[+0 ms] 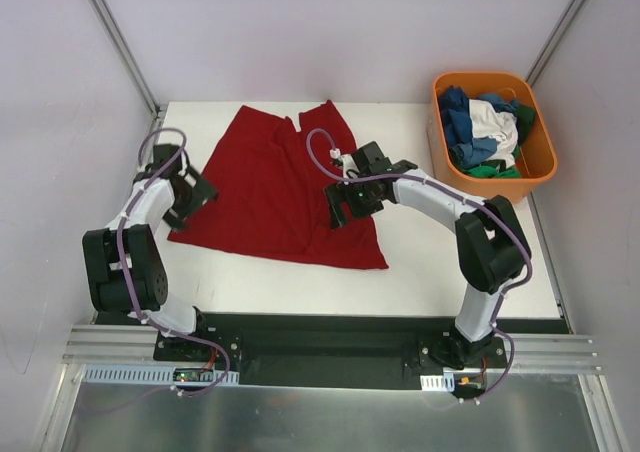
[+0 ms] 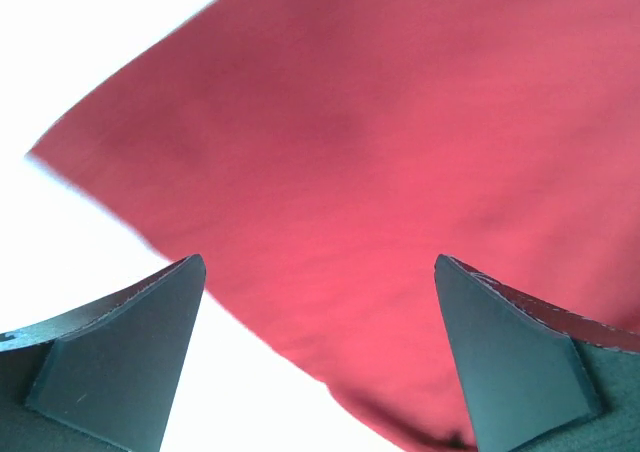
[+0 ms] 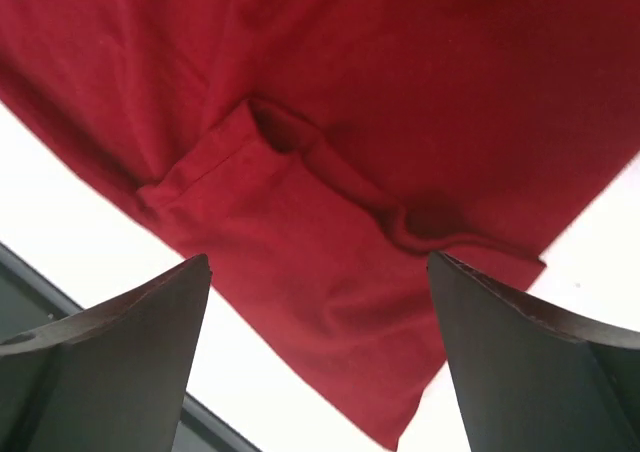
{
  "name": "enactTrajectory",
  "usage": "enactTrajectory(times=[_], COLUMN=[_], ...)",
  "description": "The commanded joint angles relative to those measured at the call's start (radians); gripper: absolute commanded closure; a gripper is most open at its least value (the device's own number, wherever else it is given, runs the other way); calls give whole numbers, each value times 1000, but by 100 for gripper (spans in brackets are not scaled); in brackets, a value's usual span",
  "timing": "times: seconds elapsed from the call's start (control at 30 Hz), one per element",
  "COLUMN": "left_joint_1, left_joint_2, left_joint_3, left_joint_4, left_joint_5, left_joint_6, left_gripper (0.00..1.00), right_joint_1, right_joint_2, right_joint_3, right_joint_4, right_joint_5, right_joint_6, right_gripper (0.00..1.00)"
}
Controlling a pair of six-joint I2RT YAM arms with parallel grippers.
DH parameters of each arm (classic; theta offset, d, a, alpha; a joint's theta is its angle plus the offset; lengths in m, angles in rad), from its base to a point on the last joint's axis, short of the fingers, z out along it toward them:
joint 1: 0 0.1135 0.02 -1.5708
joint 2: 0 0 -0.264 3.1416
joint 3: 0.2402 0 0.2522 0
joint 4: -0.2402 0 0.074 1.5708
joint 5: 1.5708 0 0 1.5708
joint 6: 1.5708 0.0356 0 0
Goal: Fold and stack the t-shirts
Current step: Flatten the tshirt out
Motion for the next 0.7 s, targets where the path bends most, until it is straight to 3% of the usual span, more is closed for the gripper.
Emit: enactTrajectory(times=[0.0, 0.17, 0.23, 0.37, 0.4, 0.47, 0.5, 0.6, 0.67], left_joint_1=[118, 172, 178, 184, 186, 186, 184, 184, 186], left_joint_2=[-81, -146, -166, -173, -178, -186, -190, -201, -213], left_joint_3=[-173, -223, -228, -223, -221, -221, -220, -218, -220], left_joint_4=[-34, -29, -28, -26, -25, -19, -18, -20, -20], left_joint_5=[-59, -66, -76, -78, -72, -66, -64, -78, -81], left_joint_6=[-98, -109, -111, -112, -115, -121, -121, -120, -126], left_gripper=[1, 1, 1, 1, 1, 1, 1, 1, 1], right_joint_1=[-7, -9, -9, -9, -9, -9, -9, -5, 2], right_joint_2=[51, 88, 94, 59, 47, 13, 1, -33, -64], right_joint_3=[42, 45, 39, 19, 7, -5, -18, -35, -51], right_joint_4=[5, 8, 8, 15, 18, 22, 21, 18, 8], right_joint_5=[-12, -21, -27, -44, -44, -38, -42, -61, -72], right_joint_6=[-27, -37, -42, -34, -27, -12, -11, -11, -10], right_gripper=[7, 11, 21, 53, 70, 80, 90, 99, 99])
